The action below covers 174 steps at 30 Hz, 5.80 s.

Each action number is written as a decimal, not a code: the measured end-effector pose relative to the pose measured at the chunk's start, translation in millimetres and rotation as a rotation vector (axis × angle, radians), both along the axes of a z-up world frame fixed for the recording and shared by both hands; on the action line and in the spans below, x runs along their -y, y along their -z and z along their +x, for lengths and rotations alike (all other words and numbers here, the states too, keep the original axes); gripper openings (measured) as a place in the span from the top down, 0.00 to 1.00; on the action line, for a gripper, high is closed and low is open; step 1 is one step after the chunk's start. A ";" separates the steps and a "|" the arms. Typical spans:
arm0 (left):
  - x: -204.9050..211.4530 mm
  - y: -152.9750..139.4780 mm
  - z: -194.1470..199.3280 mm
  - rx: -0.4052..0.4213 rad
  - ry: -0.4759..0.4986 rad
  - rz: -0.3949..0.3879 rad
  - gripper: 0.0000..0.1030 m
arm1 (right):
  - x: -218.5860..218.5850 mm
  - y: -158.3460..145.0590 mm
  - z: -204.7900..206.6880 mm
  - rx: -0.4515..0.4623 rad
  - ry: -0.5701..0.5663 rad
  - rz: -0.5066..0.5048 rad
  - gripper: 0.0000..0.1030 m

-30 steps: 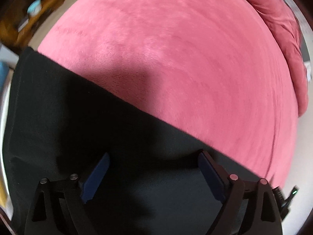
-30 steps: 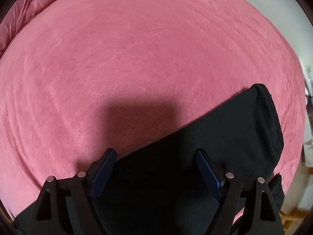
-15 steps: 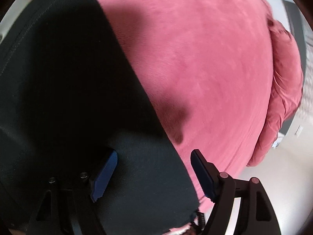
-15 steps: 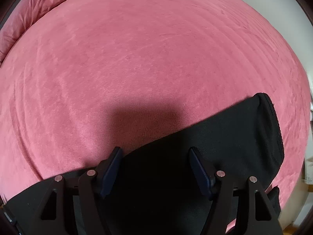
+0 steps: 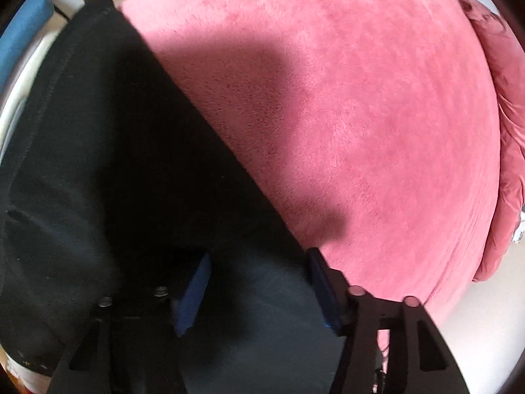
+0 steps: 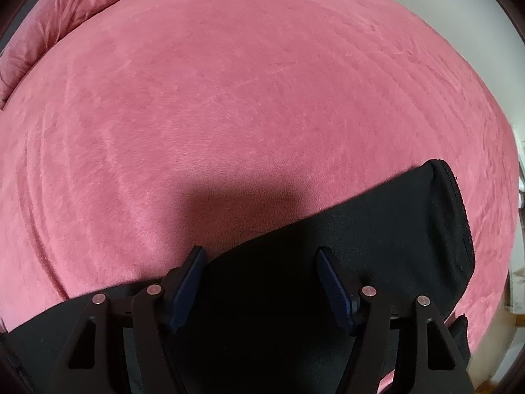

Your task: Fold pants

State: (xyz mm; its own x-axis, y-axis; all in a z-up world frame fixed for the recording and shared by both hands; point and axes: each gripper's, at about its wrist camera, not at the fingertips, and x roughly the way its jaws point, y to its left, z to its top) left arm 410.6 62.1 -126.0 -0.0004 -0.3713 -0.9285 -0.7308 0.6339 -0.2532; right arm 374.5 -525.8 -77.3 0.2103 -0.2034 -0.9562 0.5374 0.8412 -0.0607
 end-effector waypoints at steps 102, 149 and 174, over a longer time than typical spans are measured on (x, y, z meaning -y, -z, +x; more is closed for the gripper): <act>-129.9 -12.7 -404.9 0.755 -0.080 -0.140 0.47 | 45.8 44.6 -400.8 0.713 0.305 0.757 0.62; -108.4 -34.1 -398.1 0.703 0.117 0.027 0.77 | 96.1 13.2 -366.5 0.641 0.254 0.491 0.63; -112.3 -47.8 -420.3 0.727 0.145 0.042 0.88 | -72.1 17.0 -358.3 0.455 -0.050 0.541 0.88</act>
